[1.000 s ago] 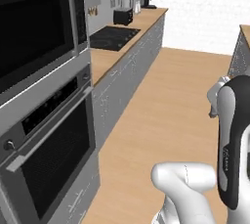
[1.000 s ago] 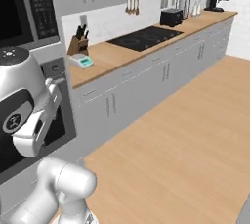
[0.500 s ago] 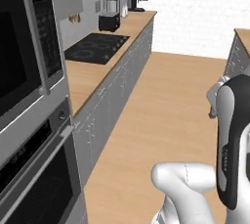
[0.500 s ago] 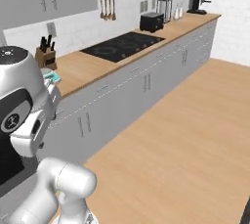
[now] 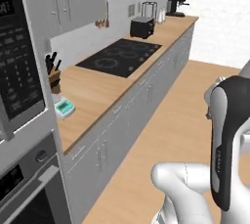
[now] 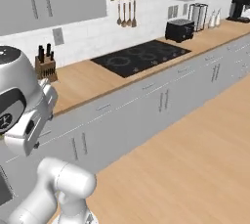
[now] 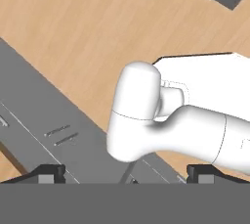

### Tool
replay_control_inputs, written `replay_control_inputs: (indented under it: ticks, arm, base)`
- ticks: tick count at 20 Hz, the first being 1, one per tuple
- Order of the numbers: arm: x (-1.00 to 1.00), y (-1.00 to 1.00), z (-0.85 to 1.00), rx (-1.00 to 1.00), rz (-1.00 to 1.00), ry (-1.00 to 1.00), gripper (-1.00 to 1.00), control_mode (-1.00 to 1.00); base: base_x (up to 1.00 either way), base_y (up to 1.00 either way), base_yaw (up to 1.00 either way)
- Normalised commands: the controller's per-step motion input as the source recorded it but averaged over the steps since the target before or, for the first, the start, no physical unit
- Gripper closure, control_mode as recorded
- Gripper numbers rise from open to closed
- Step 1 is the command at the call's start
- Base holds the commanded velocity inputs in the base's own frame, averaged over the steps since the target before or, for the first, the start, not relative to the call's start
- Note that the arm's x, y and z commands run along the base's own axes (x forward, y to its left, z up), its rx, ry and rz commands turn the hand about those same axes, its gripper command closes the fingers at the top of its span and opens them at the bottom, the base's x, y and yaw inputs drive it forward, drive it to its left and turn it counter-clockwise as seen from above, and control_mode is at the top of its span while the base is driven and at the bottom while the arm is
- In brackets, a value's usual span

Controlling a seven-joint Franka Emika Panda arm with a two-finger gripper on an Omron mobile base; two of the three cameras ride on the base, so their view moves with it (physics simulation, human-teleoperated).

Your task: Take the meat container that has the chicken drumstick and place it on the second highest rack of the freezer. Then take the vegetable container that has the tomatos and place it on the highest rack of the freezer.

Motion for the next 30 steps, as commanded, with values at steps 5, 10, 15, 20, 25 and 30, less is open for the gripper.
replay_control_inputs:
  ticks: [5, 10, 15, 20, 25, 30]
  arm:
    - [0.0, 0.0, 0.0, 0.0, 0.0, 0.0, -1.0, 1.0]
    - [0.0, 0.0, 0.0, 0.0, 0.0, 0.0, -1.0, 1.0]
    - [0.0, 0.0, 0.0, 0.0, 0.0, 0.0, -1.0, 1.0]
    - [0.0, 0.0, 0.0, 0.0, 0.0, 0.0, -1.0, 1.0]
    - [0.0, 0.0, 0.0, 0.0, 0.0, 0.0, -1.0, 1.0]
    - [0.0, 0.0, 0.0, 0.0, 0.0, 0.0, -1.0, 1.0]
  base:
    - [0.78, -0.25, 0.73]
    - [0.6, -0.07, 0.68]
    - [0.34, 0.0, 0.6]
    - [0.4, -0.11, 0.46]
    - [0.39, -0.46, 0.26]
    - [0.44, -0.31, 0.23]
